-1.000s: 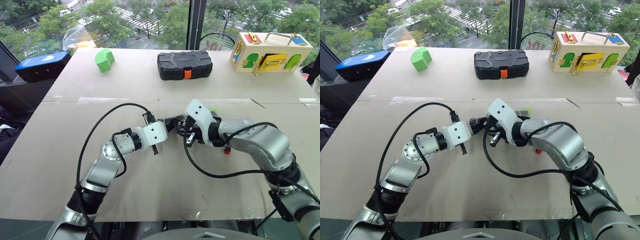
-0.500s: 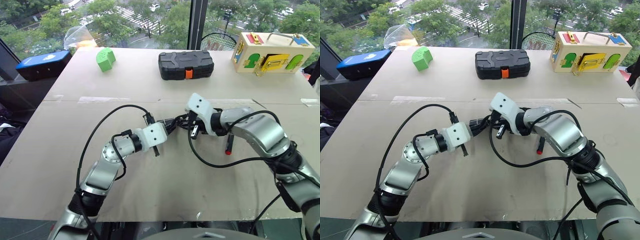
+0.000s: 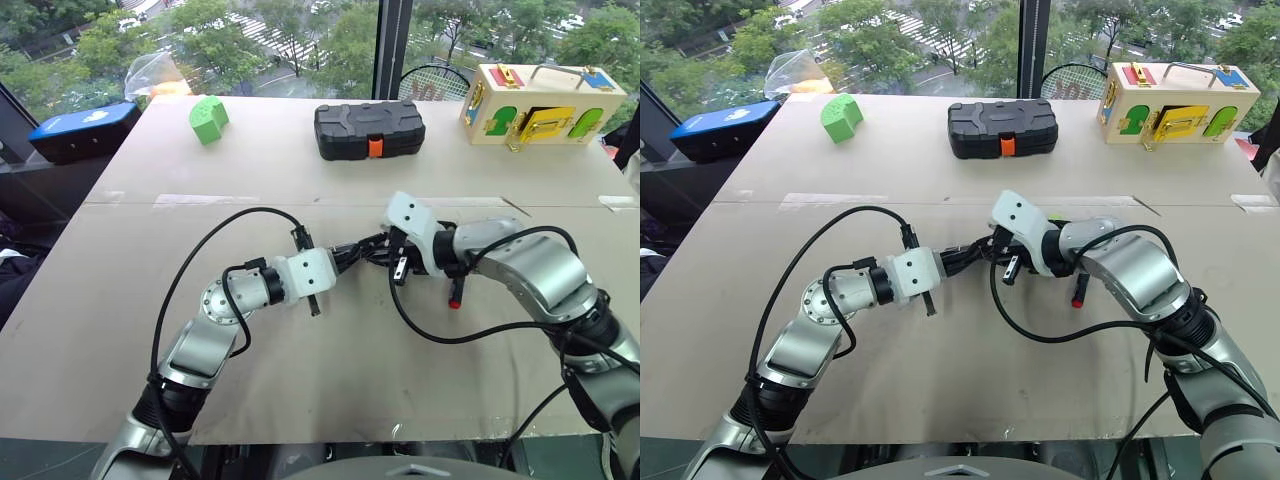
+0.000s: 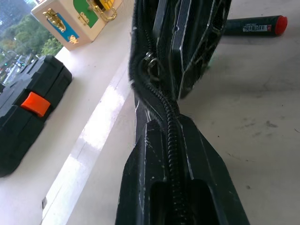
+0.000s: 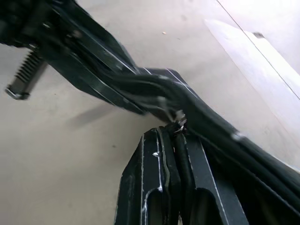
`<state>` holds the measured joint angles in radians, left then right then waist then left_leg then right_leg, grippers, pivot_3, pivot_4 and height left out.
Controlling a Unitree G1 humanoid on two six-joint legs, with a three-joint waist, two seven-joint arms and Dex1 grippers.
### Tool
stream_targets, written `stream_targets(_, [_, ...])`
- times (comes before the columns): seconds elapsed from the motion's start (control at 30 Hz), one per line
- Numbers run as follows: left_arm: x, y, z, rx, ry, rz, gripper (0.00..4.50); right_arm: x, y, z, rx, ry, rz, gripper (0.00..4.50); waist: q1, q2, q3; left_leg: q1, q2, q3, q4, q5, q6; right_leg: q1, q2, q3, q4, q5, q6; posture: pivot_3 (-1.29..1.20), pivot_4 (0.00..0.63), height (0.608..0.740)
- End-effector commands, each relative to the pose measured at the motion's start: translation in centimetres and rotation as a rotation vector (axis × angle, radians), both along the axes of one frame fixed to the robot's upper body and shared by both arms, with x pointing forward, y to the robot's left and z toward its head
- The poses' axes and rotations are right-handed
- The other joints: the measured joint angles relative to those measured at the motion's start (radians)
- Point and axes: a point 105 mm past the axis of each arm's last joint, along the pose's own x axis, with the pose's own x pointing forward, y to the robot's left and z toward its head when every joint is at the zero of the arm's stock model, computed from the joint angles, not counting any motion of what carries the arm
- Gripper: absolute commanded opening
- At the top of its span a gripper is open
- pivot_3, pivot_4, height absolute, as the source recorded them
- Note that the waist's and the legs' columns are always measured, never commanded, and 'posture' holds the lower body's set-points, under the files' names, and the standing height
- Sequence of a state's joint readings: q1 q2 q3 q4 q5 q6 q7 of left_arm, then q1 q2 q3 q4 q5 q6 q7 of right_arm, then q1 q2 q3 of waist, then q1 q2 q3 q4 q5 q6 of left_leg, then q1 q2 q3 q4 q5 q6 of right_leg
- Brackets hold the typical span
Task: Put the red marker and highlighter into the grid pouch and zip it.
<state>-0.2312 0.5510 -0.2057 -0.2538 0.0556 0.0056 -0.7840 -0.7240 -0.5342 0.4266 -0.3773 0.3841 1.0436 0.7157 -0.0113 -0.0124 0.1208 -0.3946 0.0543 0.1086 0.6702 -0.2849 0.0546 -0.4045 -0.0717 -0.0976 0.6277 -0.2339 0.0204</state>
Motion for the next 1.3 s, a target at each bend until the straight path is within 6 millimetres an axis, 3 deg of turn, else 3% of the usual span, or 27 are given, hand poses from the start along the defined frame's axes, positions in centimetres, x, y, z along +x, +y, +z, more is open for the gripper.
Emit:
stream_targets(0.03, [-0.3, -1.2, 1.5, -0.035, -0.05, -0.05, 0.0, -2.0, 2.5, 0.2, 0.005, -0.024, 0.125, 0.02, 0.0, 0.0, 0.0, 0.0, 0.0, 0.0, 0.0, 0.0, 0.0, 0.0, 0.0, 0.0, 0.0, 0.0, 0.0, 0.0, 0.15, 0.74])
stream_targets(0.13, [-0.3, -1.1, 1.5, -0.049, -0.039, -0.041, 0.0, -1.3, 2.0, 0.3, 0.043, -0.039, 0.06, 0.02, 0.002, 0.0, 0.0, 0.0, 0.0, 0.0, 0.0, 0.0, 0.0, 0.0, 0.0, -0.001, 0.0, 0.0, 0.0, 0.0, 0.15, 0.74])
stream_targets(0.23, [0.0, -0.5, 1.5, -0.057, -0.027, -0.013, 0.0, -0.8, -0.6, 0.4, 0.09, -0.018, -0.035, 0.02, 0.005, -0.001, 0.0, 0.0, 0.0, 0.0, 0.0, 0.0, 0.0, 0.0, 0.0, -0.001, 0.0, 0.0, 0.0, 0.0, 0.15, 0.74])
stream_targets(0.27, [0.1, -0.3, 1.5, -0.059, -0.024, -0.005, 0.0, -1.2, -1.5, 0.3, 0.098, -0.011, -0.048, 0.62, 0.01, -0.001, -0.001, 0.0, 0.0, 0.0, 0.0, 0.0, 0.0, 0.0, 0.0, -0.001, 0.0, 0.0, 0.0, 0.0, 0.15, 0.74])
stream_targets(0.4, [0.3, 0.0, 1.5, -0.059, -0.025, 0.007, 0.0, -3.7, -3.7, 1.4, 0.22, 0.002, -0.08, 2.32, 0.022, -0.001, 0.0, -0.001, 0.0, -0.001, 0.0, 0.0, 0.0, 0.0, 0.0, 0.0, -0.001, 0.0, 0.0, 0.0, 0.15, 0.74])
stream_targets(0.5, [0.6, 0.1, 1.5, -0.062, -0.027, 0.012, 0.0, -4.5, -5.3, 2.6, 0.352, 0.007, -0.181, 2.32, 0.021, -0.001, 0.0, 0.0, 0.0, -0.001, 0.0, 0.0, 0.0, 0.001, 0.0, 0.001, -0.001, 0.0, 0.0, 0.0, 0.15, 0.74])
stream_targets(0.67, [0.9, -0.1, 1.7, -0.064, -0.031, 0.007, 0.0, -3.4, -7.5, 2.8, 0.487, 0.014, -0.471, 0.11, 0.022, -0.001, 0.0, 0.0, 0.0, -0.003, 0.0, 0.0, 0.0, 0.001, 0.001, 0.002, 0.0, 0.0, 0.0, 0.0, 0.15, 0.74])
stream_targets(0.87, [1.1, -0.5, 2.2, -0.065, -0.038, -0.011, 0.0, -1.7, -8.8, 1.0, 0.429, 0.037, -0.669, 0.04, 0.022, -0.001, -0.001, 0.0, -0.001, -0.002, 0.0, 0.0, 0.0, 0.001, 0.001, 0.003, 0.0, 0.0, 0.0, 0.0, 0.15, 0.74])
stream_targets(1.0, [0.9, -1.0, 2.4, -0.052, -0.051, -0.04, 0.0, -0.4, -8.2, 0.1, 0.299, 0.003, -0.68, 0.04, 0.022, 0.0, 0.0, 0.0, -0.001, -0.002, 0.0, 0.0, -0.001, 0.0, 0.002, 0.002, 0.0, 0.0, 0.0, 0.0, 0.15, 0.74])
stream_targets(1.17, [0.8, -1.5, 2.4, -0.038, -0.06, -0.063, 0.0, 0.3, -5.1, -0.6, 0.001, -0.244, -0.411, 0.04, 0.015, 0.0, 0.0, 0.001, -0.001, 0.0, 0.0, 0.0, -0.001, 0.0, 0.002, 0.001, 0.0, 0.0, 0.0, 0.0, 0.15, 0.74])
stream_targets(1.3, [0.8, -1.3, 1.9, -0.012, -0.054, -0.06, 0.0, 1.8, -3.8, -1.0, -0.25, -0.525, -0.17, 0.04, 0.007, 0.001, 0.001, 0.001, -0.001, 0.0, 0.0, 0.0, -0.001, 0.0, 0.002, 0.002, 0.0, -0.001, 0.0, 0.0, 0.15, 0.74])
